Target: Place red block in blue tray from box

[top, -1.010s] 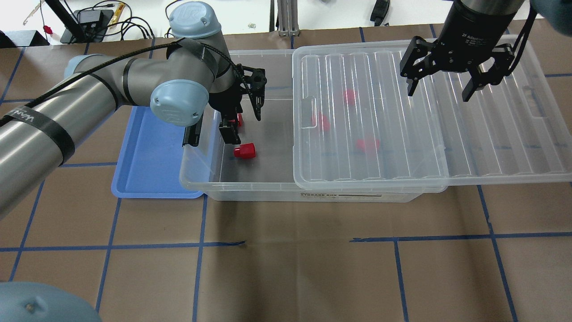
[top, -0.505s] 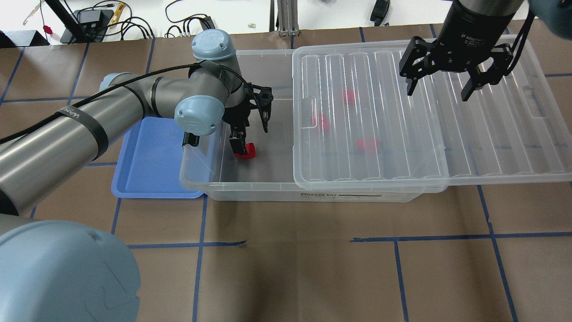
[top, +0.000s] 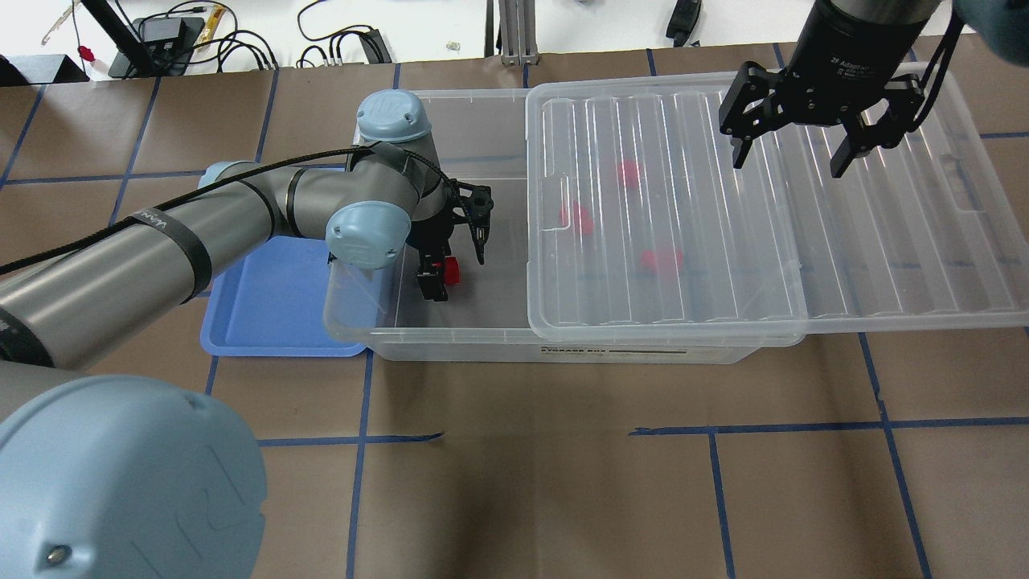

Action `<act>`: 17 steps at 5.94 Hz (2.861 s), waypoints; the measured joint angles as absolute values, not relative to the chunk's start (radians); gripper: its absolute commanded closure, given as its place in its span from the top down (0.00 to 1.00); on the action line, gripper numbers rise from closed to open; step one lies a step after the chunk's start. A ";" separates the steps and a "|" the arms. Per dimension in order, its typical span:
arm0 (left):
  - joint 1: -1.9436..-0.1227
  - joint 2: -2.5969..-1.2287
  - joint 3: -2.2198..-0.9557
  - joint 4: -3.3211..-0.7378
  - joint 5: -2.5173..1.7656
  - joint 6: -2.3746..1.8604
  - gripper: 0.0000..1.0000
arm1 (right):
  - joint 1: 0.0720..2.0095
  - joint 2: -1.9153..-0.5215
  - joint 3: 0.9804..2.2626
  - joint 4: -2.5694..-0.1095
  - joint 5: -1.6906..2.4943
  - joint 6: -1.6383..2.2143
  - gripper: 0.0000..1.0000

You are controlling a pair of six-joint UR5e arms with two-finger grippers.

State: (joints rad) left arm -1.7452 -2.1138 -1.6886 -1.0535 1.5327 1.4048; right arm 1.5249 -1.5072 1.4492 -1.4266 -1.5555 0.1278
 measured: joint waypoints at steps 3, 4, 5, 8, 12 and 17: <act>-1.749 -2.063 -1.665 -1.053 1.531 1.391 0.12 | 1.525 -1.507 1.448 -1.425 -1.555 0.128 1.00; -1.748 -2.010 -1.647 -1.088 1.528 1.376 0.12 | 1.524 -1.509 1.449 -1.425 -1.555 0.127 1.00; -1.741 -1.950 -1.615 -1.158 1.526 1.367 0.12 | 1.523 -1.509 1.450 -1.425 -1.559 0.127 1.00; -1.674 -1.870 -1.496 -1.377 1.532 1.395 0.12 | 1.389 -1.504 1.449 -1.431 -1.591 -0.041 1.00; -1.400 -1.851 -1.632 -1.270 1.532 1.756 0.14 | 1.037 -1.441 1.457 -1.500 -1.644 -0.458 1.00; -1.331 -1.938 -1.869 -0.946 1.523 1.880 0.25 | 0.895 -1.244 1.460 -1.661 -1.690 -0.592 1.00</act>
